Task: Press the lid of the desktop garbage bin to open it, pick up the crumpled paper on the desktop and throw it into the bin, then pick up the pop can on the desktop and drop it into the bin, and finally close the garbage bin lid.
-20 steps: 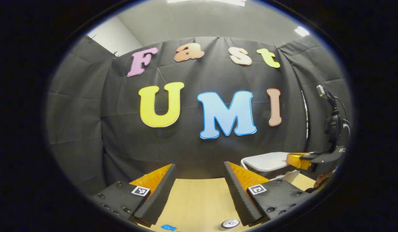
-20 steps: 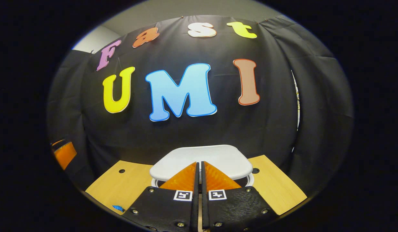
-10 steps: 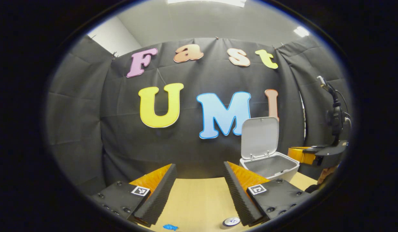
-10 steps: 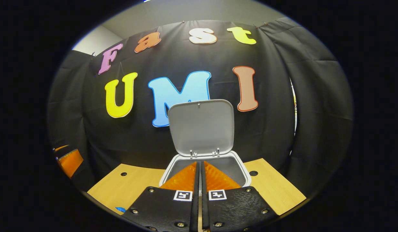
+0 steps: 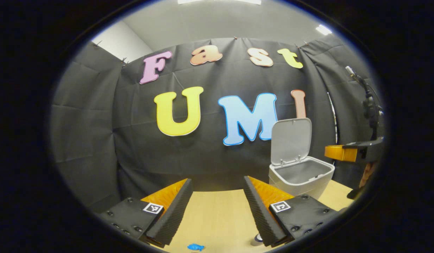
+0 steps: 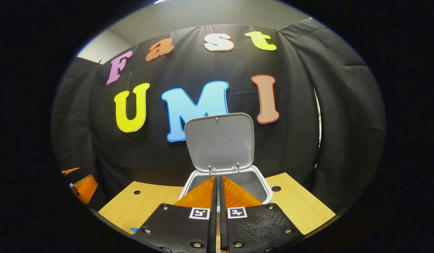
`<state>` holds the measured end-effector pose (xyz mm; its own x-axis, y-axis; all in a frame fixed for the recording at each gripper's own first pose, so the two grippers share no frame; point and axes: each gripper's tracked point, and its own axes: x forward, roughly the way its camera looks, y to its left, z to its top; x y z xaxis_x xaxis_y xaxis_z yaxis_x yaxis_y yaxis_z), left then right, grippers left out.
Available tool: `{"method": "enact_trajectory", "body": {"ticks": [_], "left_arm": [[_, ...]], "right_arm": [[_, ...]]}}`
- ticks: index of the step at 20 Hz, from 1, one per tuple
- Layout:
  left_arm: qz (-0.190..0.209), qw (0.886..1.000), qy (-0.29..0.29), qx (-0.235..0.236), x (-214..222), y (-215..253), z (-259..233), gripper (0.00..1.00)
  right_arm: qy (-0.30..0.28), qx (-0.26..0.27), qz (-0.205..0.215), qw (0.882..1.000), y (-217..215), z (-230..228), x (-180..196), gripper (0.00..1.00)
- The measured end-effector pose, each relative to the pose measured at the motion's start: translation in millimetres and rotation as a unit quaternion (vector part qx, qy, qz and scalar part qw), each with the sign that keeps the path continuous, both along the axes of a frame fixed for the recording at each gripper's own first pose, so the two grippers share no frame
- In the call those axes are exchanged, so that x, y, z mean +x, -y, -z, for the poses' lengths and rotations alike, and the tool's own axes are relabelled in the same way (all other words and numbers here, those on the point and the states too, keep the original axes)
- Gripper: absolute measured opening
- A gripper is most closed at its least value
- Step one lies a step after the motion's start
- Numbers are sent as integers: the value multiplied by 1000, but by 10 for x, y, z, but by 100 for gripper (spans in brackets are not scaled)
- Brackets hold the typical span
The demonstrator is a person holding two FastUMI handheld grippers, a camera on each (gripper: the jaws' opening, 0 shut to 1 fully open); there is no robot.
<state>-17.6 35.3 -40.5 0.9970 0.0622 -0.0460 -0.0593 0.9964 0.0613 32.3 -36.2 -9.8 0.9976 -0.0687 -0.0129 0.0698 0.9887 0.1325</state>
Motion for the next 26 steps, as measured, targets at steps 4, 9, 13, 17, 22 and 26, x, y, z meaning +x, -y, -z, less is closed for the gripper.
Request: {"method": "enact_trajectory", "body": {"ticks": [4, 9, 13, 17, 22, 26], "left_arm": [[-11, 1000, -12, 2, -8, -212, 225, 95], [-36, 998, -45, -12, -32, -535, 684, 95], [-59, 995, -82, -17, -134, -798, 1114, 95], [-70, 990, -117, -25, -226, -1045, 1551, 95], [-73, 984, -157, -35, -303, -1133, 2059, 95], [-63, 978, -194, -48, -281, -1084, 2491, 96]], "right_arm": [[7, 8, 10, 1000, 55, -70, -70, 4], [13, 8, 17, 1000, 113, -170, -137, 4], [6, 1, 22, 1000, 164, -125, -172, 4], [-7, -5, 33, 999, 271, -85, -214, 4], [-19, -13, 43, 999, 333, -65, -242, 4], [-29, -20, 51, 998, 354, -65, -234, 4]]}}
